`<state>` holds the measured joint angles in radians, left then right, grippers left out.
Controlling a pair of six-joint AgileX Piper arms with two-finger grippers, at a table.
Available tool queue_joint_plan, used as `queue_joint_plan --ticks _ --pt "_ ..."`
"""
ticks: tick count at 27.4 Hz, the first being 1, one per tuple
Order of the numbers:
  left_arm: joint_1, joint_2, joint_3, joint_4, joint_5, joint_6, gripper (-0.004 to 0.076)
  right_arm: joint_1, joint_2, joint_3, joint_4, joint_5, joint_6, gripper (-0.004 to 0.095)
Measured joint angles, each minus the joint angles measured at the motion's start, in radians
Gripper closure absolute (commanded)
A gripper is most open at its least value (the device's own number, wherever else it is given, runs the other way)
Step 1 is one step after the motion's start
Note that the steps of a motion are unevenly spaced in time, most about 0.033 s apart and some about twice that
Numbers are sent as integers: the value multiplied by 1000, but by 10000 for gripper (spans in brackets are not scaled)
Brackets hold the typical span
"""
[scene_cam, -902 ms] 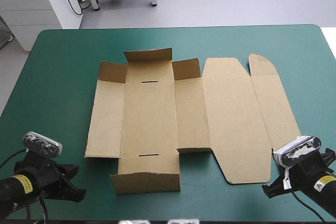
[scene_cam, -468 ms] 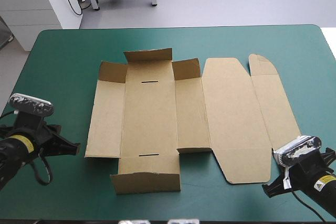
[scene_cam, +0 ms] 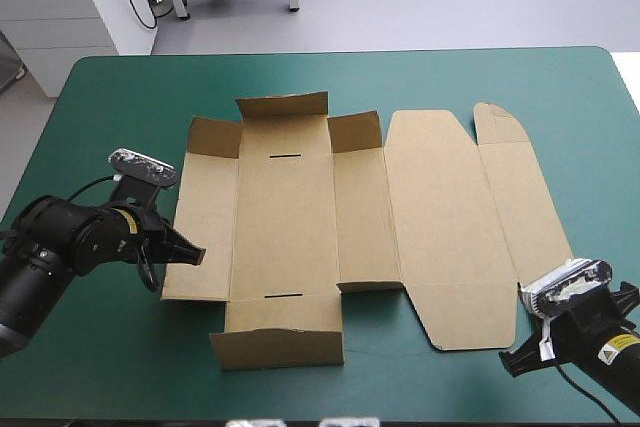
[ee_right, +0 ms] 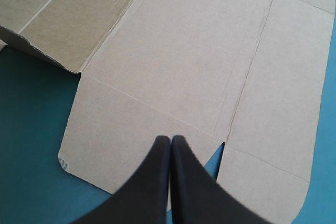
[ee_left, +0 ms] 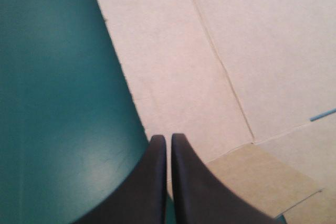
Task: Fold the box
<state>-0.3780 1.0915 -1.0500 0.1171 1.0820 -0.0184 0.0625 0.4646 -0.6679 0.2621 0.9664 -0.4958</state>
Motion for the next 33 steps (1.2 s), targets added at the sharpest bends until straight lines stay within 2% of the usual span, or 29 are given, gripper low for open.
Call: queue_joint_plan --ticks 8,14,21,29,30,32,33 --pt "327 61 0 -407 -15 353 704 0 0 0 0 0 0 923" --pt "597 104 -1 -610 22 577 704 0 0 0 0 3 0 923" --pt "759 195 -1 -623 32 623 708 0 0 0 0 5 0 923" --pt "781 309 -1 -629 26 622 713 0 0 0 0 6 0 923" --pt "781 317 -1 -631 24 617 701 0 0 0 0 6 0 923" --pt "781 327 -1 -633 34 606 604 0 0 0 1 6 0 923" --pt "781 335 -1 -636 43 604 493 0 0 0 1 6 0 923"
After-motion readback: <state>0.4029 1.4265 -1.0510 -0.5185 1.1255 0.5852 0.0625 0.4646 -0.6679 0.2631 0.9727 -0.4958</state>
